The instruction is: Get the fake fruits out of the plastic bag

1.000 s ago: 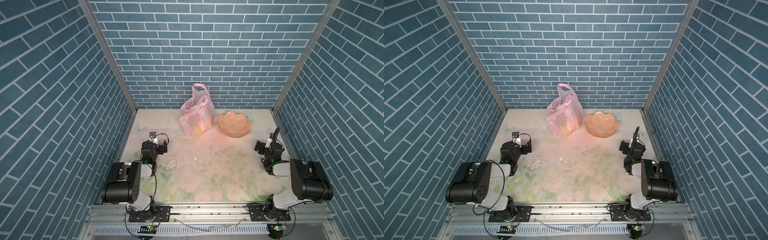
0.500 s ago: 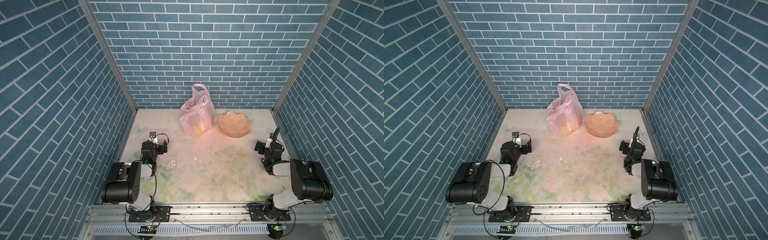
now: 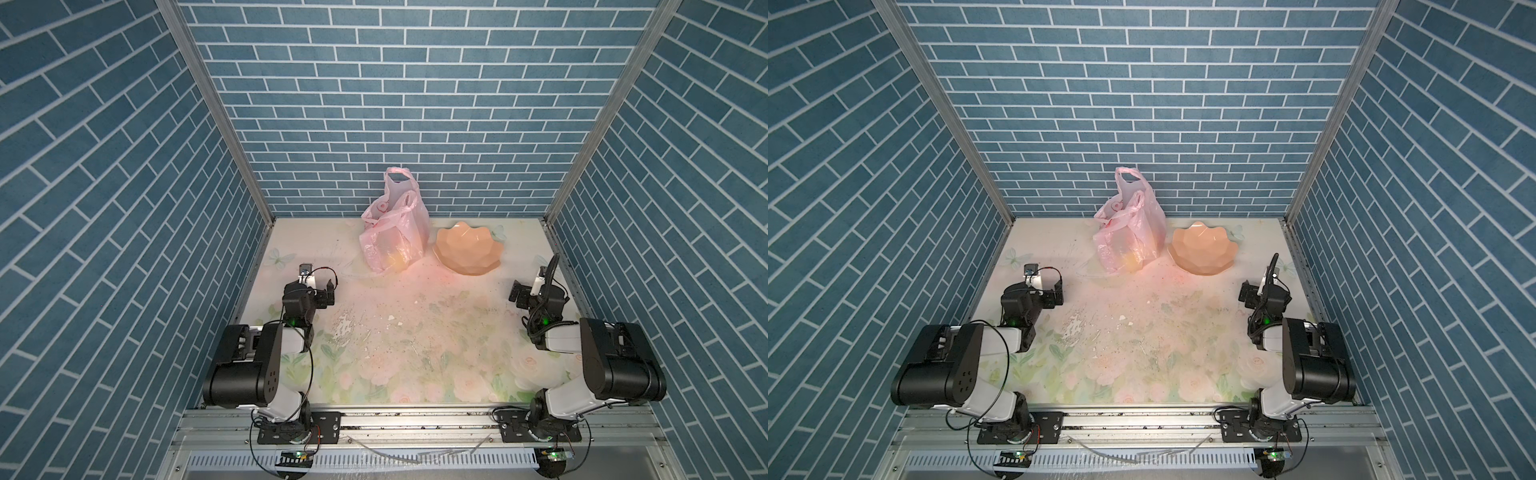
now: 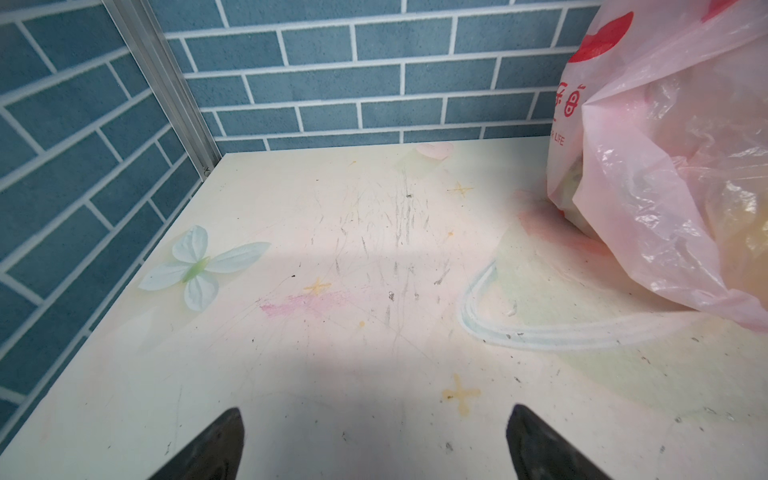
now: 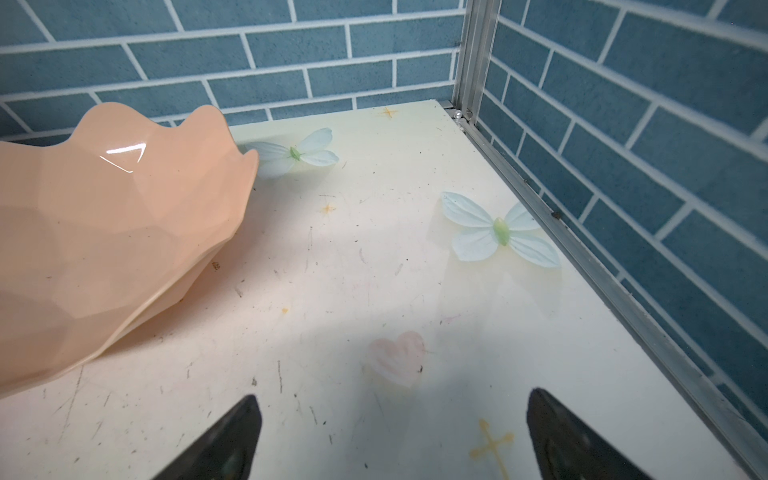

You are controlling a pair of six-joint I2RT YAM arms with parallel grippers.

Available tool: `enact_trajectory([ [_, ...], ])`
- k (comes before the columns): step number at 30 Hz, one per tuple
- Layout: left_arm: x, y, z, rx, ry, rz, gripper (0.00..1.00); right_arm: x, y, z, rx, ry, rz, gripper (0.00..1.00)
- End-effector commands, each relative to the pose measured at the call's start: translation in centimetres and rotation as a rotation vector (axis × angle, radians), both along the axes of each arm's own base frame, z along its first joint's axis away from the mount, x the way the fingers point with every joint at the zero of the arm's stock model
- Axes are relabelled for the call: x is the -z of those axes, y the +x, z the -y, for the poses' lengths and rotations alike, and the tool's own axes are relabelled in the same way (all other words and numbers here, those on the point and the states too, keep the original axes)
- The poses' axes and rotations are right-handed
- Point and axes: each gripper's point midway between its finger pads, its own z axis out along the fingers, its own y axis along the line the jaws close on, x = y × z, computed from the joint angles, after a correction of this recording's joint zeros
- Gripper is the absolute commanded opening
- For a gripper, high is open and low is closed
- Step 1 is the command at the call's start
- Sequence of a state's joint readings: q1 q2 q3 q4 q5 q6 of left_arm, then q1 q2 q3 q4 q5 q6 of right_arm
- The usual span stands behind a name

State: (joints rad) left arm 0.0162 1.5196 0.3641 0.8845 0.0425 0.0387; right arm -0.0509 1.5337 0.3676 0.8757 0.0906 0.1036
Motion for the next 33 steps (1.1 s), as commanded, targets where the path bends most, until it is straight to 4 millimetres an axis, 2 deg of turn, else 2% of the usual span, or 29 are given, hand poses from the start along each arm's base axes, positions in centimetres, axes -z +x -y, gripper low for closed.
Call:
enact_trajectory([
  [1,-0.3,0.2,0.3,0.017,0.013,0.004,1.00,-0.6,0.4,0.0,-0.005,-0.022,0.019,0.99],
  [4,-1.3,0.2,0.4,0.024,0.011,-0.009,0.99,-1.3,0.6,0.1,0.003,-0.018,0.019,0.99],
  [9,-4.4,0.0,0.1,0.002,0.002,-0.030,0.99,-4.0,1.4,0.6,0.045,0.035,-0.139,0.99],
  [11,-5.9,-0.5,-1.0,-0.084,-0.051,-0.032,0.99,-4.7,1.5,0.7,0.098,0.127,-0.177,0.99],
  [13,-7.1,-1.2,-3.0,-0.244,-0.129,-0.042,0.99,-5.1,1.3,0.6,0.146,0.215,-0.188,0.99],
  [16,-7.3,-4.2,-7.1,-0.586,-0.258,-0.078,0.99,-5.0,0.6,0.6,0.210,0.351,-0.194,0.99],
  [17,-7.3,-4.3,-7.1,-0.578,-0.291,-0.090,0.99,-4.7,0.3,0.3,0.212,0.388,-0.215,0.99],
  [21,-8.9,-3.3,-3.5,-0.367,-0.407,-0.120,0.99,-3.9,0.3,-1.9,0.147,0.521,-0.315,0.99],
  [22,-8.7,-3.2,-2.5,-0.324,-0.439,-0.152,0.99,-3.9,0.4,-2.5,0.132,0.544,-0.327,0.99],
  [25,-11.1,-2.6,0.0,-0.195,-0.497,-0.197,0.99,-4.1,0.5,-4.7,0.064,0.579,-0.346,0.99],
  [33,-16.9,-4.1,4.1,0.016,-0.483,-0.266,0.99,-5.0,1.5,-7.9,0.028,0.557,-0.416,0.98],
])
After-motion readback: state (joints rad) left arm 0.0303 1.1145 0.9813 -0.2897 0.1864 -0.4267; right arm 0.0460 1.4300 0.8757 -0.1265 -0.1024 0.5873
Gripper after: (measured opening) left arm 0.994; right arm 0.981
